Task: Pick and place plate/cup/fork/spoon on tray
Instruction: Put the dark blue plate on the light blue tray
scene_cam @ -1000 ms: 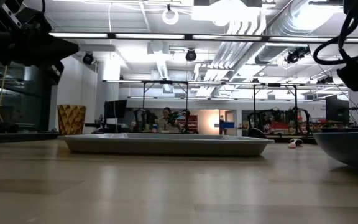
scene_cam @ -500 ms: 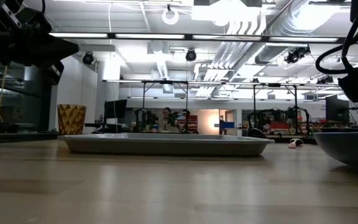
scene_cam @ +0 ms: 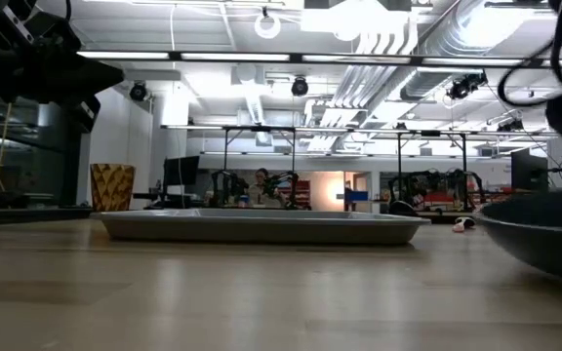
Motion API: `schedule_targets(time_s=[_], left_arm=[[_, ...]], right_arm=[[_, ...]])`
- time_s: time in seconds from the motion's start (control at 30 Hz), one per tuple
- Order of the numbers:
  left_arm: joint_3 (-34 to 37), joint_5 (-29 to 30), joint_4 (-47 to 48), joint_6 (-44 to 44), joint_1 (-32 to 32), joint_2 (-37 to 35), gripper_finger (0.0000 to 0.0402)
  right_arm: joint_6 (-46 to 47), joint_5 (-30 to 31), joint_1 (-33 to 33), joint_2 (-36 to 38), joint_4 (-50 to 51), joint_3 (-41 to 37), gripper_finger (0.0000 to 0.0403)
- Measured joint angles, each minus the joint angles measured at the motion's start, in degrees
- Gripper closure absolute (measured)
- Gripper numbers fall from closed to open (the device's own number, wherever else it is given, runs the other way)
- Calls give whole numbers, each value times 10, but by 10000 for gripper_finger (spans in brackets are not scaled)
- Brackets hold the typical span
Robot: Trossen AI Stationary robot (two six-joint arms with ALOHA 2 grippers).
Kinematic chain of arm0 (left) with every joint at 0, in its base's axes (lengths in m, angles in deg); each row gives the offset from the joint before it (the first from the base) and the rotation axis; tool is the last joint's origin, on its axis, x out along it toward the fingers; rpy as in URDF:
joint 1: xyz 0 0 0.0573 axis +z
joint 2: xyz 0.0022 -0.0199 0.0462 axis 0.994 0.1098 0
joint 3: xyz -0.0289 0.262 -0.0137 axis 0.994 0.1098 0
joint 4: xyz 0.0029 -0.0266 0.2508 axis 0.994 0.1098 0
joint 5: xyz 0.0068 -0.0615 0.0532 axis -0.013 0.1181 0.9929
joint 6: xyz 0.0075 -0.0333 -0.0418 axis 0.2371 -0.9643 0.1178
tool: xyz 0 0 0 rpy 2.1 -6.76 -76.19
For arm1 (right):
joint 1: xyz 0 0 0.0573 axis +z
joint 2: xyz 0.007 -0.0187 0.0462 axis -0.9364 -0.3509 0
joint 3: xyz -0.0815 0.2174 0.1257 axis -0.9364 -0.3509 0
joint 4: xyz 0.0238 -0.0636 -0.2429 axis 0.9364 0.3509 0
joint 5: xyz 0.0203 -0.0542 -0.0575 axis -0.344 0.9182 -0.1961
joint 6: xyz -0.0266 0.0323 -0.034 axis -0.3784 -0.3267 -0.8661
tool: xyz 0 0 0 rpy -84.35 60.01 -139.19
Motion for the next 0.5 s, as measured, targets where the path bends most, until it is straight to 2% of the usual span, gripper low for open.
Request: schedule_targets(time_s=[0.13,0.23,0.37,0.5], left_arm=[[0,0,0,0,0,0,401],[0,0,0,0,0,0,402],[0,0,0,0,0,0,401],[0,0,0,0,0,0,401]], right_arm=[[-35,-59,0,67,-67,27,396],[-22,-42,-2,109,-160,42,400],[-5,67,-24,115,-239,52,401],[-9,199,-74,67,-255,66,402]])
